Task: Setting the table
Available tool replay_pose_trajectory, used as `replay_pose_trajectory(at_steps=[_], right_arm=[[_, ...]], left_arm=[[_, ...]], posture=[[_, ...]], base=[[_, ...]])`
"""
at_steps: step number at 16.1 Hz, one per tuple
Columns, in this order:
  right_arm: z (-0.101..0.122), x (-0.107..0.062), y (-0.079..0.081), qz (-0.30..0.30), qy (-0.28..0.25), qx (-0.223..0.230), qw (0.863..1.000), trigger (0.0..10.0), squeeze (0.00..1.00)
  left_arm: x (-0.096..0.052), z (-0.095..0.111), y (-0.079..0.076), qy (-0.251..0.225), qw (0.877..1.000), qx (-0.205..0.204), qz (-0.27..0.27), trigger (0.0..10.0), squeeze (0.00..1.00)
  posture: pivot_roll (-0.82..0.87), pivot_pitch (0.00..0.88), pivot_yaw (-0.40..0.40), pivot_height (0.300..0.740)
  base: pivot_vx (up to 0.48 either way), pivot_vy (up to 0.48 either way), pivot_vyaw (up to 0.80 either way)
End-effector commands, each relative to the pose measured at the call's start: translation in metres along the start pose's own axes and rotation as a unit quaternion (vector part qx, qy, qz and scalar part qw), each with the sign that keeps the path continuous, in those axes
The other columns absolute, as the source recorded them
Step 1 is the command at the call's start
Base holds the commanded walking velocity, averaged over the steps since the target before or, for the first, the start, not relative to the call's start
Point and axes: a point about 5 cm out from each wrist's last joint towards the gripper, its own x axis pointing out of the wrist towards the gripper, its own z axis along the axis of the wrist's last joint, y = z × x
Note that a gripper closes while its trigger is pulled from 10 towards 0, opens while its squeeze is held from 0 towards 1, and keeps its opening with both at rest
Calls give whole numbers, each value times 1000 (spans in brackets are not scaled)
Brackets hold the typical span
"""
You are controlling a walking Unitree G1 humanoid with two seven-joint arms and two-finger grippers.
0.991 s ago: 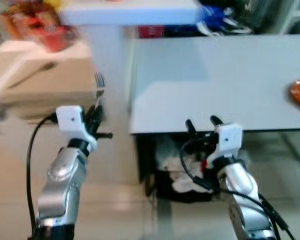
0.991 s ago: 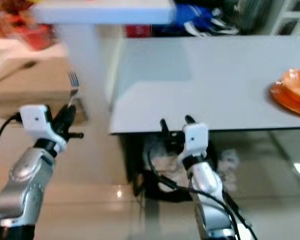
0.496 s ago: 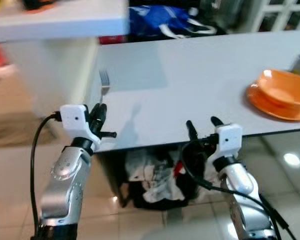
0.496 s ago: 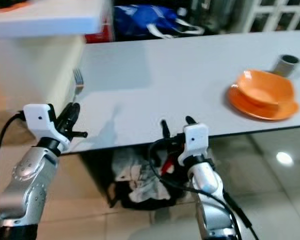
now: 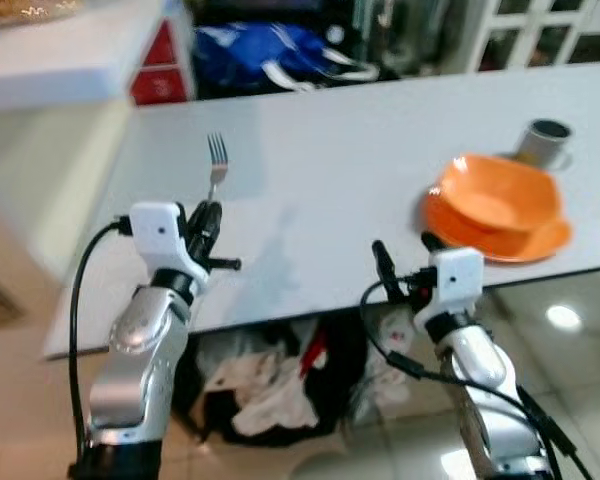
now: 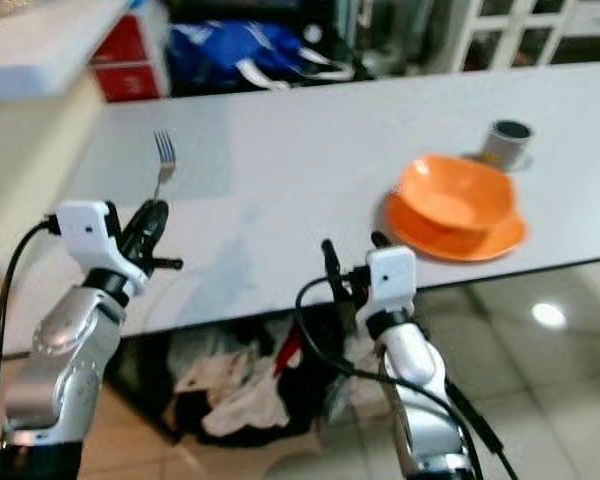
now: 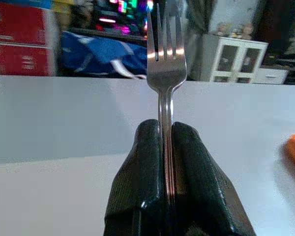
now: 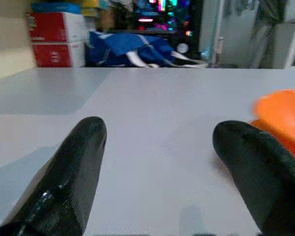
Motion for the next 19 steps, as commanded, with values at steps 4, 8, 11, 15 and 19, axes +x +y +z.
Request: replay_pose_trajectory(at_steps=[4, 8, 11, 15, 19], right_arm=[[17, -1, -8, -10, -34, -16, 999, 10000, 0], [53, -1, -25, -39, -81, -42, 995, 10000, 0], [63, 0, -20, -36, -92, -38, 994, 10000, 0], [61, -3, -14, -34, -81, -30, 996, 10000, 0], [54, -5, -12, -28, -62, -26, 997, 10000, 0]], left_arm=[[0, 3, -8, -4, 1000, -2, -9, 0, 0], [0, 4, -3, -3, 1000, 3, -5, 0, 0], [4, 3, -9, 0, 1000, -4, -17, 0, 0], [5, 2, -12, -2, 1000, -20, -19, 0, 0], [7, 3, -5, 4, 1000, -10, 10, 0, 0]], posture=[[-123, 0, 80, 740], [-141, 0, 93, 740], [-158, 0, 98, 740], [-166, 0, 97, 740], [-159, 0, 94, 740]], base=[[250, -406, 0], [277, -389, 0], [317, -356, 0], [324, -351, 0], [0, 0, 0]])
